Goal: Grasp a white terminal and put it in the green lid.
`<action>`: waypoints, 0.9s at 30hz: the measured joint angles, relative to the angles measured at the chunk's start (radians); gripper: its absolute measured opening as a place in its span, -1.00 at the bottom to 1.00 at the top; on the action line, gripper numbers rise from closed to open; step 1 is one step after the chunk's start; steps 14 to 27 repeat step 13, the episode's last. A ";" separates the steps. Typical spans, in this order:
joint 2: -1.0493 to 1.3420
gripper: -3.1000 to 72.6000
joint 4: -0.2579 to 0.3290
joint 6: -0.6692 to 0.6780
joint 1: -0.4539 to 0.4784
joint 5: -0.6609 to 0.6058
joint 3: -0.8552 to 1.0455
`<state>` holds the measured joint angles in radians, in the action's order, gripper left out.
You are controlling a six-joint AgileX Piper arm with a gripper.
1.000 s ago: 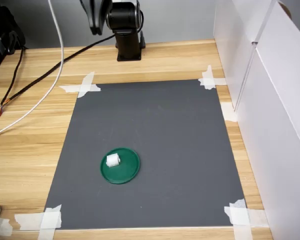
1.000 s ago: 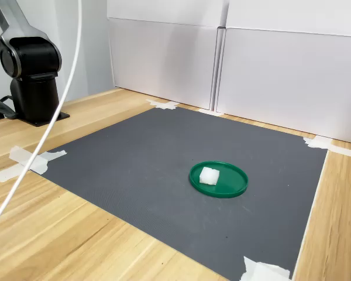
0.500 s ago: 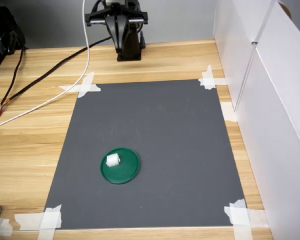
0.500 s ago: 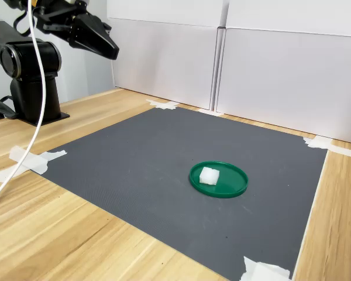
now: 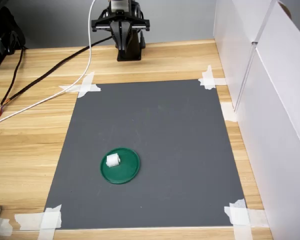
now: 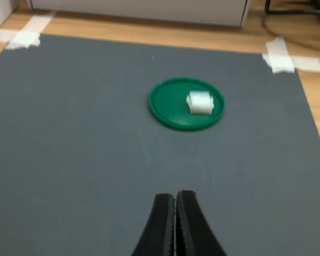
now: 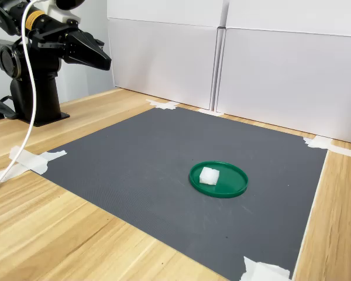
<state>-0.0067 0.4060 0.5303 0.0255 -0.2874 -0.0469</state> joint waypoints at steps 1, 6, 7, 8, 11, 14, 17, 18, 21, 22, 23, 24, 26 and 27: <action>0.007 -0.97 0.000 0.000 0.000 0.000 0.000; 0.016 -0.97 0.000 0.000 0.000 0.000 0.000; 0.016 -0.97 0.000 0.000 0.000 0.000 0.000; 0.016 -0.97 0.000 0.000 0.000 0.001 0.000; 0.016 -0.97 0.000 0.000 0.000 0.001 0.000; 0.016 -0.97 0.000 0.000 0.000 0.001 0.000; 0.016 -0.97 0.000 0.000 0.000 0.001 0.000; 0.016 -0.97 0.000 0.000 0.000 0.001 0.000; 0.016 -0.97 0.000 0.000 0.000 0.001 0.000; 0.016 -0.97 0.000 0.000 0.000 0.001 0.000; 0.016 -0.97 0.000 0.000 0.000 0.001 0.000; 0.016 -0.97 0.000 0.000 0.000 0.001 0.000; 0.016 -0.97 0.000 0.000 0.000 0.001 0.000; 0.016 -0.97 0.000 0.000 0.000 0.001 0.000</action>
